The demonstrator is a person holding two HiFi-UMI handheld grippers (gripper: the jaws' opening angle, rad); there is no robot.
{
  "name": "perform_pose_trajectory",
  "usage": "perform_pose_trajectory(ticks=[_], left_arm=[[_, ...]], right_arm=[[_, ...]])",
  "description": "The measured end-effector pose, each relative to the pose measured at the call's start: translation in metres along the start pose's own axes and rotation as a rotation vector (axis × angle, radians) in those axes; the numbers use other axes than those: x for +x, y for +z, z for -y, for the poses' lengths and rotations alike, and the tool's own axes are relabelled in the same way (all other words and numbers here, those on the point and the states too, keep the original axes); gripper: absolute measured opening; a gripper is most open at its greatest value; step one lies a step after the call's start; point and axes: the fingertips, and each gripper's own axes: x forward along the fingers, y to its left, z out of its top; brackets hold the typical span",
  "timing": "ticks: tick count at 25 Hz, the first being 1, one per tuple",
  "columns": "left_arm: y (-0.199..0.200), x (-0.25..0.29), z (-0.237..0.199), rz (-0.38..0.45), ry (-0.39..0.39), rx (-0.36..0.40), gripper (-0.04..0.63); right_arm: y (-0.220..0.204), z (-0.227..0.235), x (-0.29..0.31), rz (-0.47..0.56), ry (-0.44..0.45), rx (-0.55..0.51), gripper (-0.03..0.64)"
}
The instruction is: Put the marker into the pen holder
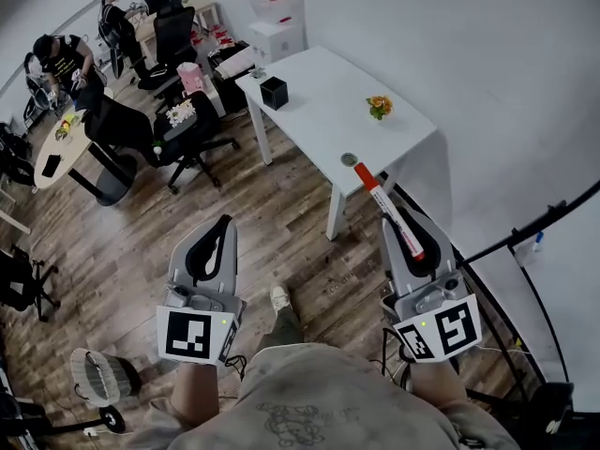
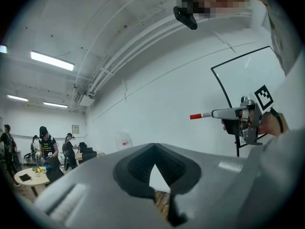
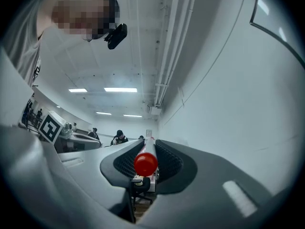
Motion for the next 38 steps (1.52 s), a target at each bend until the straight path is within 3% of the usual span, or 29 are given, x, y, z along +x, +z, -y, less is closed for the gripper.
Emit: perform_pose_trajectory(ticks=[22,38], left_arm=[[-0.076,0.149,-0.22,-0.071,-0.018,-0.037,0.0],[-0.139,0.223,-0.28,-0.127,-0.012,-0.056,0.0]], right_arm=[[-0.083,-0.011,0.277,-0.143,0.017,-0.01,0.1],[-0.152,0.019,0.369,-0.246,0.019,-0.004,0.1]])
